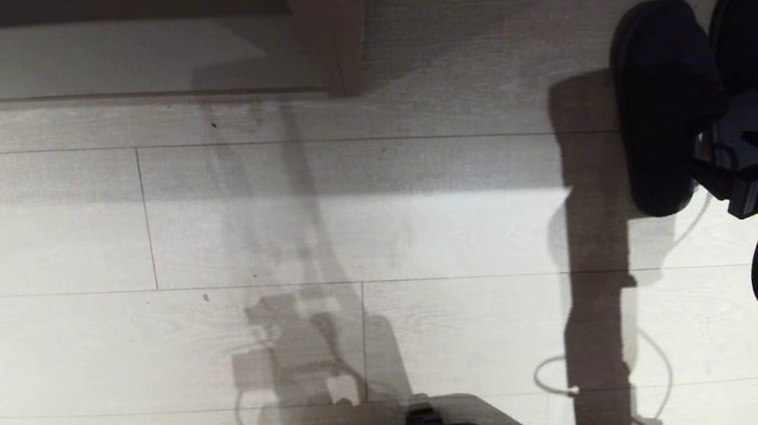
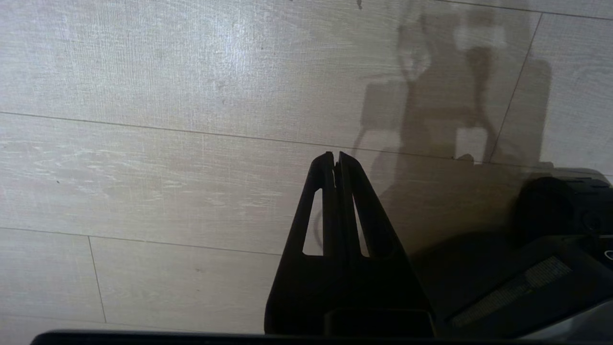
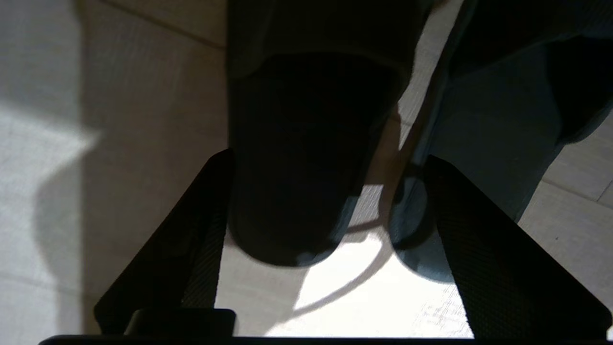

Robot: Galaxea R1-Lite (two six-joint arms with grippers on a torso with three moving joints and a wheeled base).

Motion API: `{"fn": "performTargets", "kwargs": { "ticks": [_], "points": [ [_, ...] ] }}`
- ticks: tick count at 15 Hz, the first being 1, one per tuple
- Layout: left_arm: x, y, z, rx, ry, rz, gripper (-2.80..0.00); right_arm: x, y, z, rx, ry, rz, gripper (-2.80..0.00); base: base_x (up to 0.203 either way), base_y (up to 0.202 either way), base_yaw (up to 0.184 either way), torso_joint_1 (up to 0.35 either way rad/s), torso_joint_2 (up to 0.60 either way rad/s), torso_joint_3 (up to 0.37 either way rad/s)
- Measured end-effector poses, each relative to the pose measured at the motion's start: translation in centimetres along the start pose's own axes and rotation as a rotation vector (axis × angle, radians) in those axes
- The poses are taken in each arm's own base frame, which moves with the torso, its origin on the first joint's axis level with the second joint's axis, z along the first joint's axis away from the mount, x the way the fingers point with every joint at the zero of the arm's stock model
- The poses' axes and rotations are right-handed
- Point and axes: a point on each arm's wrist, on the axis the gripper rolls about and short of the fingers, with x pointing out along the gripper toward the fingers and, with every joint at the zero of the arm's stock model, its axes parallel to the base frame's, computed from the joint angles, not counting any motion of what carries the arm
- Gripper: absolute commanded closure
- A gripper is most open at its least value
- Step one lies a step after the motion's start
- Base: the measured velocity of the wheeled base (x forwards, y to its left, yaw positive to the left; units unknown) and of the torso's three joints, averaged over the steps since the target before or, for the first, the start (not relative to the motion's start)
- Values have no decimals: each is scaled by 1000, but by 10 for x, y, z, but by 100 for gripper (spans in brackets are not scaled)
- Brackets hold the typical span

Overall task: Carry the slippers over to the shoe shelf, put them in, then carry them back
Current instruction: Pick up the slippers on the floor

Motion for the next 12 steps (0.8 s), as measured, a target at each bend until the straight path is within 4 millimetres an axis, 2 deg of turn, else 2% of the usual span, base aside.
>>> {"fn": "performTargets", "kwargs": {
  "ticks": [5,12],
  "points": [
    [0,0,0,1,0,0,0,25,-15,0,-1,-58,-87,-280,0,0,0,0,0,0],
    [0,0,0,7,-1,0,0,58,-17,1,124,-208,-171,-280,0,0,0,0,0,0]
  ]
}}
